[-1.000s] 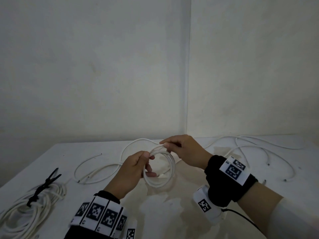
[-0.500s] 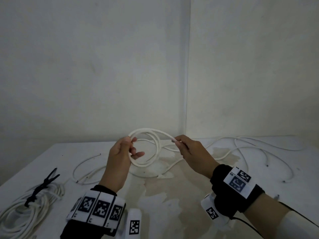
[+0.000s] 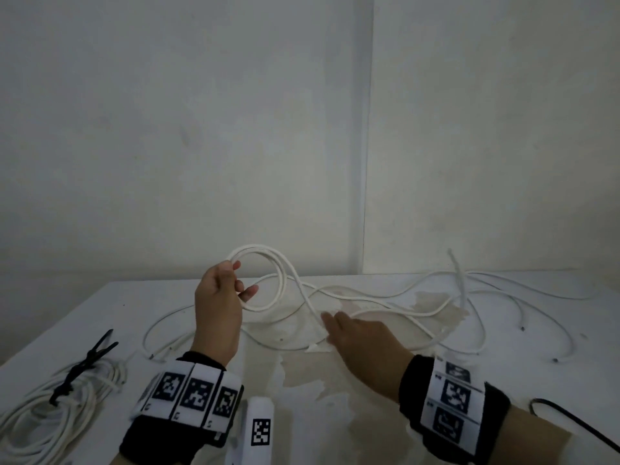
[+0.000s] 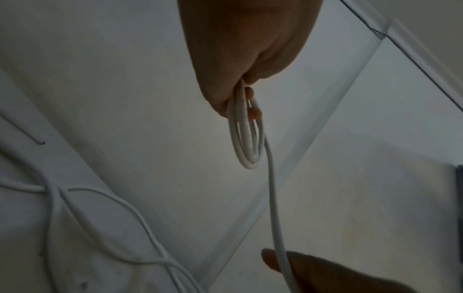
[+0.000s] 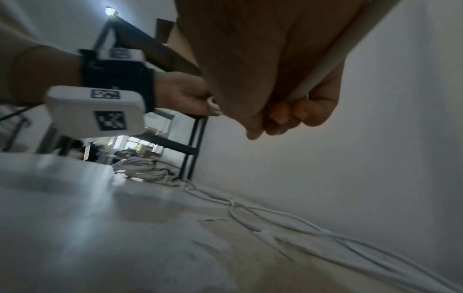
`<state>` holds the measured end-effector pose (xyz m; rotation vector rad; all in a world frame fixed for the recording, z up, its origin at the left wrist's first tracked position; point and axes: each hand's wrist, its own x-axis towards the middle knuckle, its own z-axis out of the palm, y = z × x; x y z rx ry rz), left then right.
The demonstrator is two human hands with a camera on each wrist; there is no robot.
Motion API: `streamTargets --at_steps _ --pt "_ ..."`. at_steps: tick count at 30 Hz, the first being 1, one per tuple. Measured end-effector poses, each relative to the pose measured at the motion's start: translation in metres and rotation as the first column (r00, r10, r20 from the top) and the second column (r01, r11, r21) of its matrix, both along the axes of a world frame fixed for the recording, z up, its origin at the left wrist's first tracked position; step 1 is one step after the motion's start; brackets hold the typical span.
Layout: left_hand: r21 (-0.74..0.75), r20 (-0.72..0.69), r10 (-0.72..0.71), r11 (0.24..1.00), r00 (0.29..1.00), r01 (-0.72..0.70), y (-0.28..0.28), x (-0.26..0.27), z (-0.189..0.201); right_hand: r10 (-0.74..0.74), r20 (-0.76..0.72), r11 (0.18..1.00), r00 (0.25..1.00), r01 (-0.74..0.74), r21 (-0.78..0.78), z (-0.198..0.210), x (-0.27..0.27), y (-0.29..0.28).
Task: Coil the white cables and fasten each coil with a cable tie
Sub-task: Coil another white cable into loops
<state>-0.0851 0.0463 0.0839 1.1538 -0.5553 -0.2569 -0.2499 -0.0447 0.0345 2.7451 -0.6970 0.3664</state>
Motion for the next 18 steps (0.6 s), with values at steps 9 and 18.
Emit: streamTargets --at_steps 9,18 --pt "0.084 0.083 -0.057 0.995 0.995 0.050 -0.009 -0.035 -0.006 0.024 -0.132 0.993 0.991 -0.039 -0.108 0.008 0.010 0.040" --pt "0.031 0.043 -0.066 0.997 0.997 0.065 -0.006 -0.029 -0.001 0.147 -0.203 0.989 0.968 -0.145 0.023 0.021 -0.005 0.016"
